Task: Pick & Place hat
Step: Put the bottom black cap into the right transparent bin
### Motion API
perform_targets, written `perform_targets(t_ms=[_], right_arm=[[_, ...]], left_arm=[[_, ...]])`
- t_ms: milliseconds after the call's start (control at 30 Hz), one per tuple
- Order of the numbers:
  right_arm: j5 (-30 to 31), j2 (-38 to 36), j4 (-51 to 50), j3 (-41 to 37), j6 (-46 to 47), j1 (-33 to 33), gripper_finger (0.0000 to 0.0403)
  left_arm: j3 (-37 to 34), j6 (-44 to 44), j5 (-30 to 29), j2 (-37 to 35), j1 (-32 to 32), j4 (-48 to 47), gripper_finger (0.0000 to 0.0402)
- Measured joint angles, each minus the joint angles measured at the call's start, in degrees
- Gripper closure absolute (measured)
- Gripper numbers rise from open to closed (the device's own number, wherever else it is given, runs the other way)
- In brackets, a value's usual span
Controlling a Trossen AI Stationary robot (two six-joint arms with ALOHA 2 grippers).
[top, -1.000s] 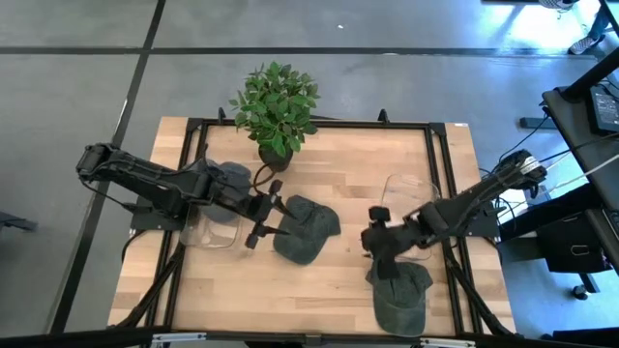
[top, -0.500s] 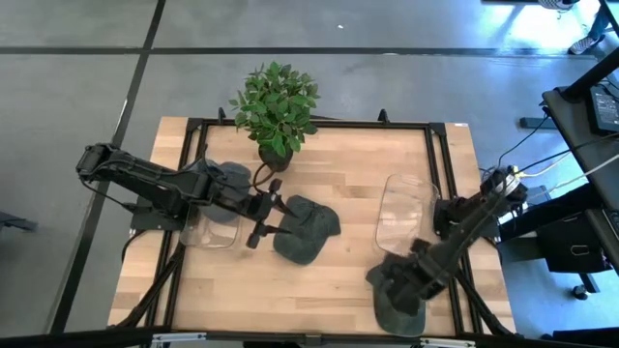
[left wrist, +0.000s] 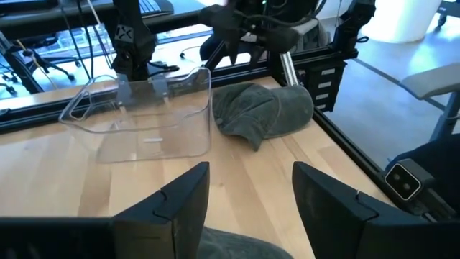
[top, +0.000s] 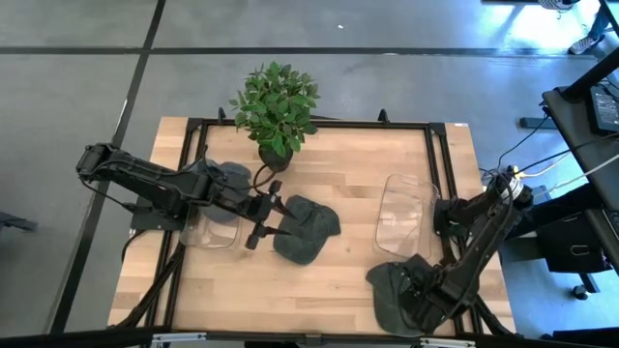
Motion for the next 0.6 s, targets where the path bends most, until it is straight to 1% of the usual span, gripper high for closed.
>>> perform_targets(t_ms=[100,200,300,433,600], right_arm=[[0.1,-0.4,1.8,-2.8,0.2,0.4,0.0201],[0.1,-1.7,6.4,-6.5,-0.1,0.5,0.0201],[1.1,-4.2,9.5,-10.6,0.0,1.1,0.0201],[2.9,-7.8,10.4,-15.3,0.3,1.9,0.0201],[3.1,-10.2,16.4,-20.4,-3.3,1.9,0.0201]], left_arm=[[0.0,0.0,0.0,0.0,0.0,0.0,0.0207],[0.0,0.0,0.0,0.0,0.0,0.0,0.0209],[0.0,0.0,0.0,0.0,0.0,0.0,0.0209],[0.0,-0.1,0.0,0.0,0.0,0.0,0.0207],[0.0,-1.5,0.0,0.0,0.0,0.0,0.0206]])
